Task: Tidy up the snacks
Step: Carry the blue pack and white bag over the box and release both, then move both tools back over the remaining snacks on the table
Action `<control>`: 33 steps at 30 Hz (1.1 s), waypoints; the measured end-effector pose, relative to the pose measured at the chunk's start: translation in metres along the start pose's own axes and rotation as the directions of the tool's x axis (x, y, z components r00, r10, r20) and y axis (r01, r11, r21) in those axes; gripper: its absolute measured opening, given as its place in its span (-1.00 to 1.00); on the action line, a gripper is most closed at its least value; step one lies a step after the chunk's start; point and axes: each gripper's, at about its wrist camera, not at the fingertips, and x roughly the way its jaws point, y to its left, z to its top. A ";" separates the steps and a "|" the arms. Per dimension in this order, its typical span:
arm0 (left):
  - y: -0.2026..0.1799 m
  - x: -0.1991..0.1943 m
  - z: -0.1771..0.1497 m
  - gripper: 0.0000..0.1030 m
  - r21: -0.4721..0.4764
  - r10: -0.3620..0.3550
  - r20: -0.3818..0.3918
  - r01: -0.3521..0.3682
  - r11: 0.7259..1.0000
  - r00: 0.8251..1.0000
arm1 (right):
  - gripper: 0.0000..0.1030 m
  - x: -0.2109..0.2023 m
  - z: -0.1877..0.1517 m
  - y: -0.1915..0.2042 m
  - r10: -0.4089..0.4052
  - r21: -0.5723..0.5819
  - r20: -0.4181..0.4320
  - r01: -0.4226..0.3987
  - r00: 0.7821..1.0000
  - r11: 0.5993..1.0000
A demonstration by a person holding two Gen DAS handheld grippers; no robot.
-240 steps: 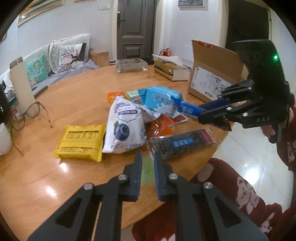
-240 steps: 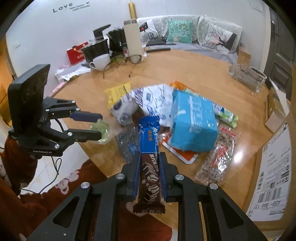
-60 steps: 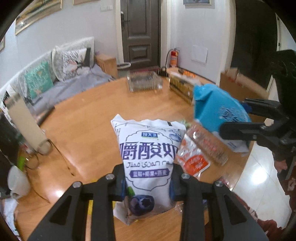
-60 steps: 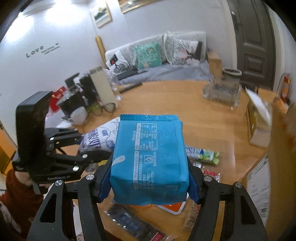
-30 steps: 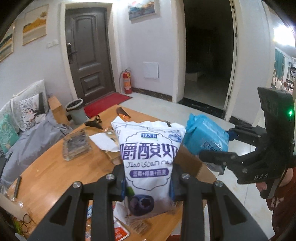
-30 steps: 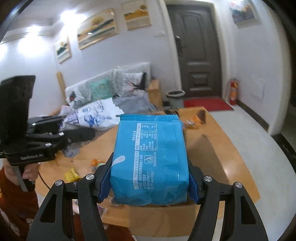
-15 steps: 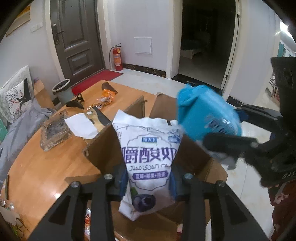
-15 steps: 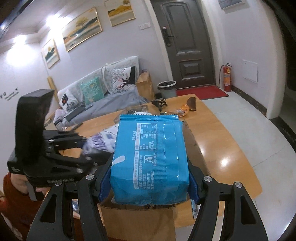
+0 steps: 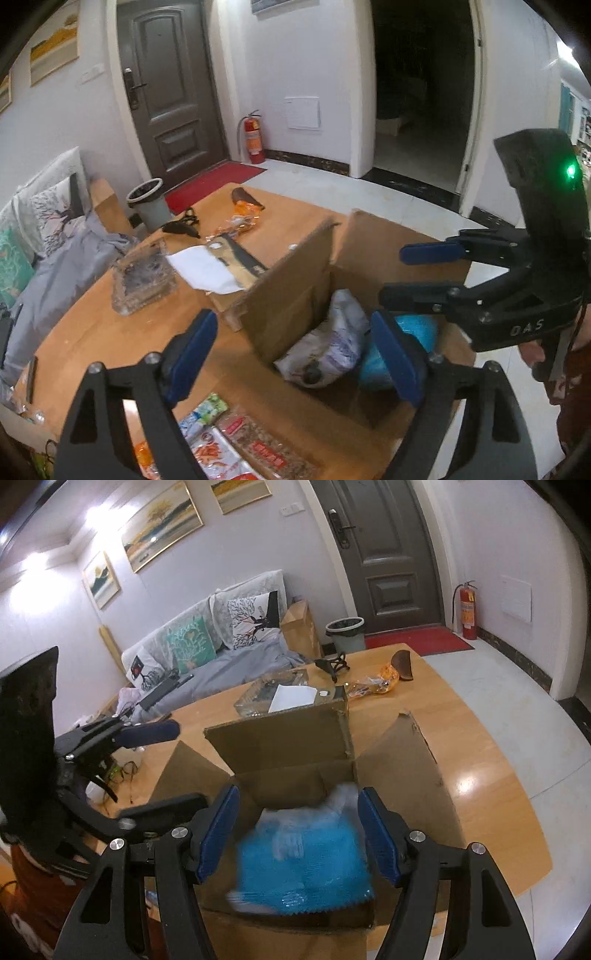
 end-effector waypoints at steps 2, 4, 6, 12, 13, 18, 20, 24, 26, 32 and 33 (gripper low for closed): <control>0.007 0.000 -0.002 0.61 -0.005 0.013 0.004 -0.013 1.000 1.000 | 0.25 0.003 0.001 0.003 0.001 -0.007 -0.006 -0.001 1.000 1.000; 0.011 -0.003 -0.005 0.61 -0.017 0.012 0.010 -0.011 1.000 1.000 | 0.26 0.006 0.004 0.007 0.002 -0.011 -0.008 -0.002 1.000 1.000; 0.016 -0.007 -0.006 0.61 -0.027 0.010 0.018 -0.009 1.000 1.000 | 0.26 0.008 0.004 0.009 0.001 -0.018 -0.007 -0.001 1.000 1.000; 0.025 -0.018 -0.011 0.61 -0.042 0.016 0.038 -0.014 0.999 0.999 | 0.26 0.010 0.001 0.021 -0.006 -0.043 -0.017 0.005 1.000 0.999; 0.025 -0.021 -0.012 0.61 -0.045 0.019 0.040 -0.017 0.999 0.999 | 0.26 0.009 0.001 0.022 -0.007 -0.045 -0.017 0.006 1.000 0.999; 0.032 -0.040 -0.018 0.61 -0.059 0.030 0.061 -0.027 0.998 0.998 | 0.26 0.004 -0.002 0.036 -0.015 -0.067 -0.017 0.014 1.000 0.998; 0.035 -0.052 -0.021 0.61 -0.071 0.029 0.074 -0.024 0.997 0.997 | 0.27 0.000 -0.003 0.044 -0.016 -0.080 -0.015 0.014 1.000 0.997; 0.042 -0.074 -0.027 0.62 -0.090 0.037 0.099 -0.028 0.996 0.994 | 0.37 -0.011 -0.005 0.063 -0.023 -0.111 0.003 0.023 1.000 0.994; 0.044 -0.086 -0.032 0.63 -0.099 0.044 0.111 -0.033 0.995 0.993 | 0.38 -0.016 -0.006 0.075 -0.033 -0.138 0.008 0.034 0.999 0.990; 0.056 -0.126 -0.053 0.78 -0.134 0.091 0.148 -0.071 0.989 0.985 | 0.60 -0.034 -0.009 0.115 -0.038 -0.204 0.040 0.046 0.998 0.978; 0.057 -0.131 -0.056 0.78 -0.140 0.095 0.150 -0.074 0.987 0.984 | 0.60 -0.037 -0.010 0.124 -0.034 -0.218 0.045 0.043 0.998 0.975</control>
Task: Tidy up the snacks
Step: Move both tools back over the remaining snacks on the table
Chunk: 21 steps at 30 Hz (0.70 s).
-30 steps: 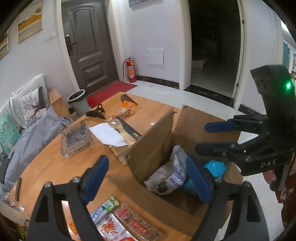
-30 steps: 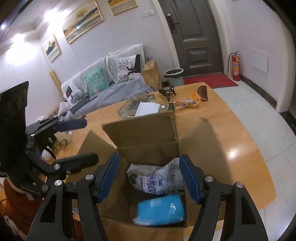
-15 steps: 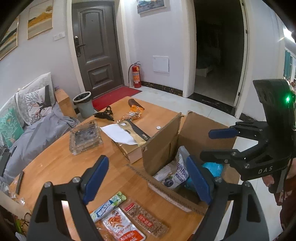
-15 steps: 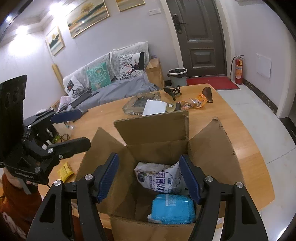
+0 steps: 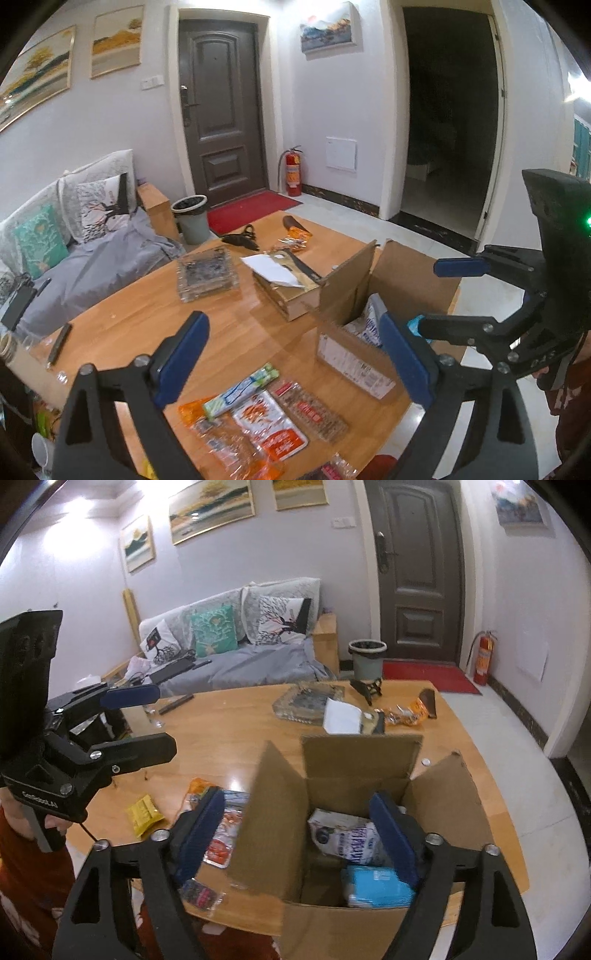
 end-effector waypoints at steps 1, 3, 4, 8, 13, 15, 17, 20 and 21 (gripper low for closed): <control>0.004 -0.006 -0.003 0.78 -0.009 0.007 0.005 -0.007 1.000 1.000 | 0.61 -0.002 0.001 0.007 0.004 -0.013 0.001 -0.004 1.000 1.000; 0.015 -0.022 -0.011 0.80 -0.029 0.035 0.016 -0.034 0.999 0.999 | 0.69 -0.004 0.002 0.025 0.003 -0.049 0.000 -0.003 1.000 0.999; 0.021 -0.029 -0.015 0.81 -0.038 0.049 0.020 -0.048 0.998 0.999 | 0.81 -0.004 0.003 0.034 0.003 -0.070 0.000 -0.003 1.000 0.998; 0.048 -0.053 -0.037 0.99 -0.089 0.102 0.026 -0.099 0.991 0.994 | 0.93 -0.003 0.002 0.079 0.005 -0.177 0.006 -0.003 1.000 0.984; 0.080 -0.066 -0.078 0.99 -0.141 0.163 -0.009 -0.162 0.977 0.987 | 1.00 0.012 -0.004 0.121 0.076 -0.222 -0.002 -0.074 0.997 0.972; 0.096 -0.066 -0.100 0.99 -0.172 0.193 -0.043 -0.197 0.965 0.980 | 1.00 0.024 -0.008 0.135 0.074 -0.202 -0.015 -0.075 0.997 0.976; 0.108 -0.062 -0.121 0.99 -0.204 0.206 -0.076 -0.218 0.955 0.976 | 1.00 0.036 -0.013 0.143 0.054 -0.181 -0.017 -0.056 0.998 0.982; 0.126 -0.053 -0.153 0.99 -0.259 0.219 -0.131 -0.247 0.934 0.967 | 1.00 0.061 -0.024 0.156 0.088 -0.169 -0.054 -0.096 0.995 0.981; 0.131 -0.049 -0.162 0.99 -0.272 0.223 -0.147 -0.256 0.928 0.964 | 1.00 0.073 -0.029 0.160 0.096 -0.158 -0.079 -0.107 0.992 0.982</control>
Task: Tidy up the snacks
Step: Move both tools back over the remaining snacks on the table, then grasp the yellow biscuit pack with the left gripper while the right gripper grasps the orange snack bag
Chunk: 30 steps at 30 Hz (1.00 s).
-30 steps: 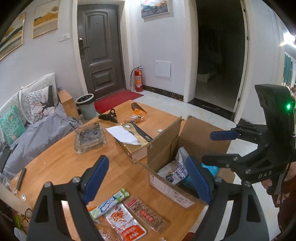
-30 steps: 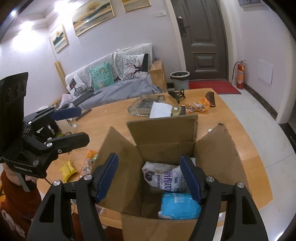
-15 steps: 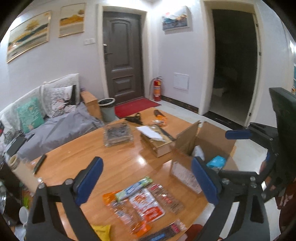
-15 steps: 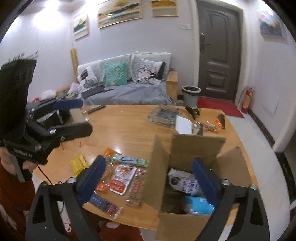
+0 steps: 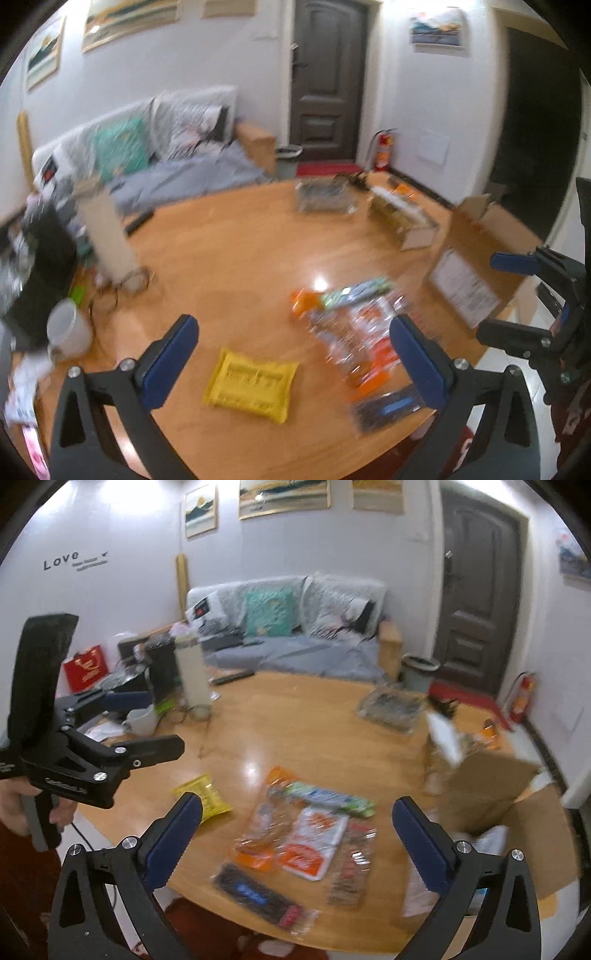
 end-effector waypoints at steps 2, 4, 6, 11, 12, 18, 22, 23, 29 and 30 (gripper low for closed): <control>0.012 0.016 -0.016 0.99 -0.036 0.021 -0.039 -0.022 0.999 0.999 | 1.00 0.021 -0.005 0.003 -0.004 0.015 -0.029 0.005 1.000 1.000; 0.021 0.030 -0.032 0.99 -0.063 0.027 -0.074 -0.031 0.998 0.997 | 1.00 0.044 -0.014 0.004 -0.009 0.023 -0.057 0.011 0.998 1.000; 0.027 0.045 -0.045 0.99 -0.080 0.018 -0.104 -0.027 0.996 0.994 | 1.00 0.065 -0.025 0.006 -0.004 0.041 -0.081 0.007 0.997 0.999; 0.031 0.081 -0.068 0.99 -0.024 0.045 -0.147 -0.049 0.999 0.988 | 1.00 0.107 -0.042 0.007 0.010 0.058 -0.141 -0.002 0.990 0.998; 0.031 0.088 -0.070 0.99 -0.008 0.052 -0.157 -0.054 0.998 0.986 | 1.00 0.114 -0.045 0.007 0.012 0.057 -0.152 -0.004 0.988 0.998; 0.044 0.115 -0.086 0.99 -0.038 -0.003 -0.202 -0.005 0.999 0.979 | 1.00 0.147 -0.056 0.009 0.010 0.050 -0.200 0.000 0.980 0.999; 0.044 0.120 -0.091 0.99 -0.035 0.040 -0.226 -0.049 0.998 0.973 | 1.00 0.165 -0.059 0.007 0.008 0.061 -0.230 0.006 0.973 0.998; 0.044 0.118 -0.092 0.99 -0.043 0.039 -0.226 -0.049 0.998 0.973 | 1.00 0.169 -0.059 0.006 0.010 0.066 -0.235 0.006 0.972 0.998; 0.042 0.103 -0.100 0.99 -0.133 -0.080 -0.246 0.049 0.990 0.966 | 1.00 0.183 -0.057 0.002 0.026 0.076 -0.247 -0.007 0.969 0.997; 0.039 0.103 -0.099 0.99 -0.127 -0.085 -0.246 0.055 0.990 0.965 | 1.00 0.186 -0.056 0.003 0.026 0.073 -0.248 -0.008 0.968 0.997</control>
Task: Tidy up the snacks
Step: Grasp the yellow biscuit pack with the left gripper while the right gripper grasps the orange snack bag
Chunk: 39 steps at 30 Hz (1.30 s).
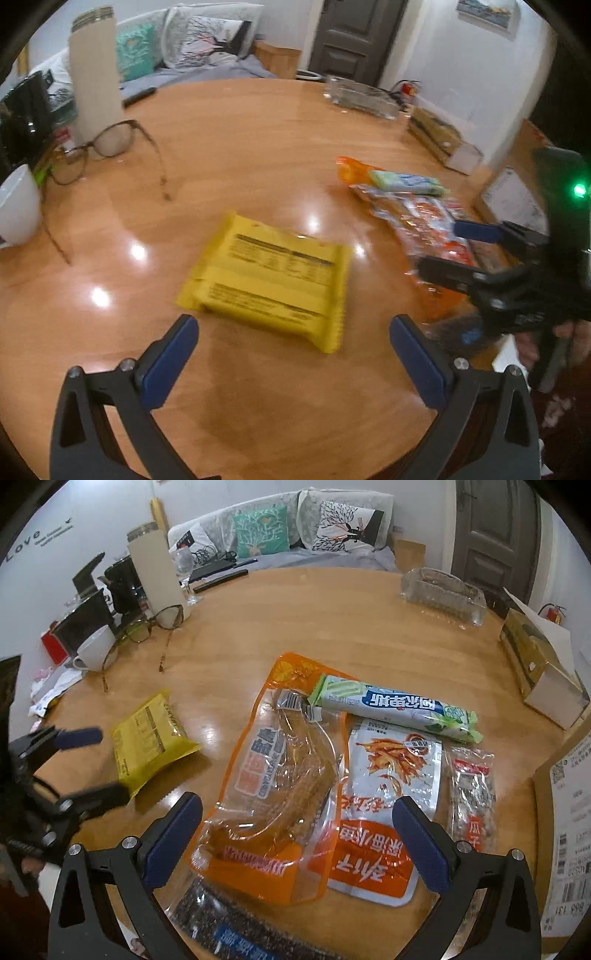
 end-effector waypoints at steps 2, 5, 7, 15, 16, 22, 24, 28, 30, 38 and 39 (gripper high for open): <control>-0.004 0.003 0.005 0.99 0.012 0.020 0.001 -0.020 1.000 1.000 | 1.00 0.002 0.002 0.000 0.001 -0.005 -0.001 -0.001 1.000 1.000; -0.003 0.013 0.017 0.99 -0.001 0.019 -0.005 -0.019 1.000 1.000 | 1.00 0.005 0.003 0.000 0.013 -0.004 -0.009 -0.013 1.000 1.000; 0.000 0.019 0.026 0.99 -0.003 0.016 -0.011 -0.016 1.000 1.000 | 1.00 0.006 0.003 0.000 0.015 -0.003 -0.006 -0.015 1.000 1.000; 0.001 0.044 0.055 0.99 -0.012 0.043 -0.017 -0.043 0.999 0.999 | 1.00 0.007 0.003 0.002 0.010 -0.028 0.004 -0.010 1.000 1.000; -0.001 0.047 0.056 0.99 -0.011 0.045 -0.015 -0.045 0.999 0.999 | 1.00 0.008 0.003 0.003 0.008 -0.034 0.003 -0.008 1.000 0.999; -0.003 0.055 0.061 0.47 0.004 0.103 0.004 -0.103 0.995 0.995 | 0.99 0.014 0.010 0.012 -0.020 -0.051 0.010 0.020 1.000 0.998; -0.001 0.054 0.061 0.42 0.012 0.093 0.003 -0.093 0.996 0.996 | 0.84 0.015 0.013 0.014 -0.019 -0.053 0.014 0.019 1.000 0.998; 0.002 0.050 0.056 0.42 0.043 0.075 0.003 -0.075 0.996 0.997 | 0.45 0.019 0.018 0.015 -0.015 -0.041 0.013 0.016 1.000 0.999; 0.005 0.047 0.053 0.42 0.052 0.077 -0.002 -0.076 0.996 0.997 | 0.42 0.016 0.017 0.013 -0.004 -0.033 0.034 0.005 0.999 0.999; 0.008 0.035 0.036 0.47 0.066 0.122 -0.015 -0.121 0.991 0.992 | 0.37 0.005 0.011 0.002 0.090 -0.085 0.000 -0.089 0.996 0.992; 0.009 0.034 0.034 0.47 0.058 0.125 -0.018 -0.123 0.991 0.992 | 0.39 0.006 0.010 0.002 0.079 -0.080 -0.008 -0.080 0.997 0.994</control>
